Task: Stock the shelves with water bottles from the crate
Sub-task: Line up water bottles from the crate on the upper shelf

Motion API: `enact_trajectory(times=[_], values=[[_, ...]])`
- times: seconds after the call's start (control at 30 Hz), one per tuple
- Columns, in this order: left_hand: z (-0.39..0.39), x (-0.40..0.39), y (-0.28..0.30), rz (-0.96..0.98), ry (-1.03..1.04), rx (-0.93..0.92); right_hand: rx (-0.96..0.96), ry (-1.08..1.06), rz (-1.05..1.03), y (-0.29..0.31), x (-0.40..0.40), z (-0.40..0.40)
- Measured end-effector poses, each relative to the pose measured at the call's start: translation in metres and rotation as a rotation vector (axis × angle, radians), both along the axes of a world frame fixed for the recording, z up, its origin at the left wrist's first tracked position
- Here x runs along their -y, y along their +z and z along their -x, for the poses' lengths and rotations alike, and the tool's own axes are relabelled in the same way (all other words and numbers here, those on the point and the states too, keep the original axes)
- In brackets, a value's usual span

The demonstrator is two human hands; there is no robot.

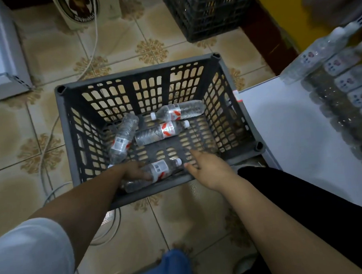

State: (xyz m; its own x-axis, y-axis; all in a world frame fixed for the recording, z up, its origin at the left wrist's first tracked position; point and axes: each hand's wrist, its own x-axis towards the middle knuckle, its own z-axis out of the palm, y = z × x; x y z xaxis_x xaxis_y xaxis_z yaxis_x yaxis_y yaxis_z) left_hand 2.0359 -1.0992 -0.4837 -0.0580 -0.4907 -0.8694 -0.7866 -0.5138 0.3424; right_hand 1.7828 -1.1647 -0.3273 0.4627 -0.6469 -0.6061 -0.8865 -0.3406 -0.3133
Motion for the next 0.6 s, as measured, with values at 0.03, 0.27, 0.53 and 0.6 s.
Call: enact_trajectory(times=[0.03, 0.27, 0.53, 0.6], values=[[0.0, 0.0, 0.002, -0.005, 0.02, -0.014, 0.04, -0.037, -0.005, 0.001, 0.0, 0.002], [0.015, 0.021, 0.104, -0.101, 0.236, -0.262, 0.311, -0.422, 0.099, 0.021, 0.008, 0.026], [0.065, 0.038, 0.248, 0.012, 0.604, -0.774, 0.735, -0.808, -0.359, 0.114, 0.02, 0.049], [0.091, 0.039, 0.288, 0.032, 0.575, -0.948, 0.933, -0.79, -0.382, 0.154, 0.015, 0.061]])
